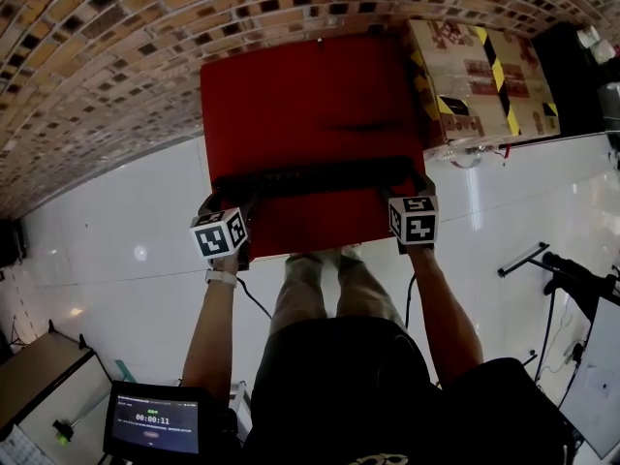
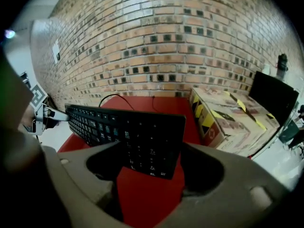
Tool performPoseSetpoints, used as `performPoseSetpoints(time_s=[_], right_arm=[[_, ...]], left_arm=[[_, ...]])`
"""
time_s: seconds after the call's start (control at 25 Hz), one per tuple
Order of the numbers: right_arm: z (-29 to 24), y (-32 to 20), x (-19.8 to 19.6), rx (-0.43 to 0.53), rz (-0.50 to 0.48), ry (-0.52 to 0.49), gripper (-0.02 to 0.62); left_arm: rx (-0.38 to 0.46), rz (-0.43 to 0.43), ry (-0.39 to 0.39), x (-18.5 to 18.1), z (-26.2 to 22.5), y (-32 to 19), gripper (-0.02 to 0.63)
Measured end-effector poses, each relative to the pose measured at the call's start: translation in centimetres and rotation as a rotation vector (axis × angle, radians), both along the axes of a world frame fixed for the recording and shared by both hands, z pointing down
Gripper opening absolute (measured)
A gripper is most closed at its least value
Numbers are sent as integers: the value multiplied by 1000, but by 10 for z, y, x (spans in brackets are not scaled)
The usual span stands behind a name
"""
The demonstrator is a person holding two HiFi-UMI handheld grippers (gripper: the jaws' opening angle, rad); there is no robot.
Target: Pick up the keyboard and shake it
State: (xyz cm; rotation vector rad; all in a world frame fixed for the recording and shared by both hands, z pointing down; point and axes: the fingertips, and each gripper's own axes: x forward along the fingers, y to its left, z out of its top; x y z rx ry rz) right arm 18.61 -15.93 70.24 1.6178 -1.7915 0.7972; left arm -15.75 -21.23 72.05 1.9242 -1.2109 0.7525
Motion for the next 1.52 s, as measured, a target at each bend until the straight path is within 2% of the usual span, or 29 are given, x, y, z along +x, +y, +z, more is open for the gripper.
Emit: performPoseSetpoints(time_s=[0.44, 0.76, 0.96, 1.28, 1.52], right_arm=[[-135, -22, 11, 318, 34, 65, 348], [-243, -16, 17, 606, 30, 117, 348], [-298, -12, 22, 749, 32, 135, 348], [-361, 5, 25, 912, 13, 171, 348], [-387, 8, 28, 990, 6, 167, 348]], left_arm=[[335, -26, 30, 8, -135, -31, 416], [609, -37, 72, 16, -244, -34, 405], [765, -41, 98, 20, -302, -33, 405], [943, -57, 138, 22, -365, -16, 405], [1037, -56, 146, 25, -398, -12, 405]])
